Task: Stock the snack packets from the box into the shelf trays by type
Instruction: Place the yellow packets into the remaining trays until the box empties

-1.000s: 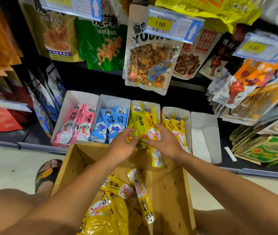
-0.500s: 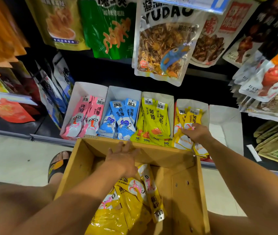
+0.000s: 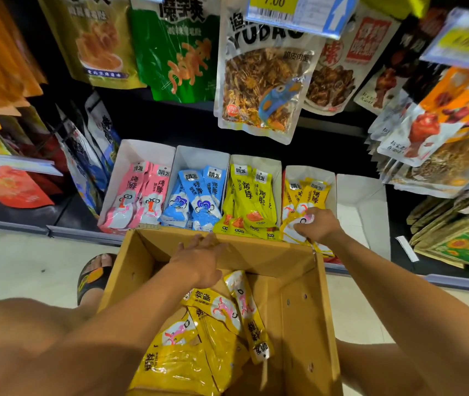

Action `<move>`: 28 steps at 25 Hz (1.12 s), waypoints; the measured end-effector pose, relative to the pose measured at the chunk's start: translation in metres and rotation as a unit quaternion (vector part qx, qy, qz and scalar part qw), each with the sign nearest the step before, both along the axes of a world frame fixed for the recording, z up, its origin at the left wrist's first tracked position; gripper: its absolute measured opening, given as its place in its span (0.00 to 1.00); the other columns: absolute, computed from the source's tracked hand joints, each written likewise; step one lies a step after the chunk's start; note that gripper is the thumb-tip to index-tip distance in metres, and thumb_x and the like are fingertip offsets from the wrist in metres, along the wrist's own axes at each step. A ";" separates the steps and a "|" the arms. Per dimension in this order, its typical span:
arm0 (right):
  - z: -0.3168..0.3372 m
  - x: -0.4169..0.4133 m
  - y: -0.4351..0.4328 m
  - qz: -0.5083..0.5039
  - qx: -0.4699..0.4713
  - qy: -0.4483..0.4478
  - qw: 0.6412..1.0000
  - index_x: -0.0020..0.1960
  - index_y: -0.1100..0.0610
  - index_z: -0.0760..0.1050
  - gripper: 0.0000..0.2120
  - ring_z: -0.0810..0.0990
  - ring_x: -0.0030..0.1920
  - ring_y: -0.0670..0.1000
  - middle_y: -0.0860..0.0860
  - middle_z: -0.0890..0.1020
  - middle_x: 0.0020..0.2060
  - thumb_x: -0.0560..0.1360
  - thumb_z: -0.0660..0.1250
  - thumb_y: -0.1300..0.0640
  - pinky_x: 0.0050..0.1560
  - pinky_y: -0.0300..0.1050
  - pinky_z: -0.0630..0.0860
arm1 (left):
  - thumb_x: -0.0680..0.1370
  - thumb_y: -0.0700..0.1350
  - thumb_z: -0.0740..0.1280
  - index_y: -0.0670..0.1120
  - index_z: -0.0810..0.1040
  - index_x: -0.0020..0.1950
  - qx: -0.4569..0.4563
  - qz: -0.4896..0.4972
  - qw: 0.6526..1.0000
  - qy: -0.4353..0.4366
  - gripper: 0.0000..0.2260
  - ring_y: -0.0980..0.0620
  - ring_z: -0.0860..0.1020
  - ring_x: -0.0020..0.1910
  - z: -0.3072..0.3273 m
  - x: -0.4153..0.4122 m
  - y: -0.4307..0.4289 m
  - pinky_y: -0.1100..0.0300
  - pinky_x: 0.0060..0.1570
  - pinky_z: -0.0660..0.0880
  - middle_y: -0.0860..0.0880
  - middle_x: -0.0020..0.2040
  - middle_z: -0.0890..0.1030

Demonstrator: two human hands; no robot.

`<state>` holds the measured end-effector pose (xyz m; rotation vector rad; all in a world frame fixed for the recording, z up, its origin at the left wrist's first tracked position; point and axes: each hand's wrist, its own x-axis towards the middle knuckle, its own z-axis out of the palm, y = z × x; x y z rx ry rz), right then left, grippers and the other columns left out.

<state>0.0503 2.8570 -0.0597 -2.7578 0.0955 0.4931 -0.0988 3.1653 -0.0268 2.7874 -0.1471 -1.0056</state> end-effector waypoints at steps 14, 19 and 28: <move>-0.008 -0.175 0.095 0.120 0.037 0.033 0.991 0.72 0.52 0.70 0.30 0.68 0.70 0.59 0.55 0.70 0.70 0.73 0.71 0.47 0.70 0.51 0.68 | 0.81 0.66 0.44 0.62 0.50 0.82 0.075 0.003 0.990 -0.120 0.29 0.46 0.40 0.83 -0.009 -0.153 0.084 0.33 0.77 0.40 0.52 0.85 0.45; -0.057 -0.235 0.115 0.150 0.032 0.109 0.982 0.73 0.49 0.68 0.33 0.68 0.70 0.58 0.53 0.68 0.71 0.71 0.73 0.45 0.68 0.52 0.68 | 0.81 0.68 0.39 0.59 0.67 0.78 0.100 0.001 0.982 -0.163 0.32 0.45 0.51 0.83 -0.054 -0.235 0.109 0.29 0.75 0.50 0.50 0.83 0.58; -0.141 -0.286 0.168 0.279 0.033 0.264 0.923 0.73 0.49 0.68 0.30 0.73 0.67 0.58 0.54 0.74 0.66 0.73 0.70 0.49 0.63 0.50 0.74 | 0.81 0.62 0.56 0.58 0.75 0.73 0.081 0.004 0.974 -0.212 0.23 0.47 0.58 0.82 -0.070 -0.248 0.115 0.34 0.78 0.50 0.51 0.79 0.69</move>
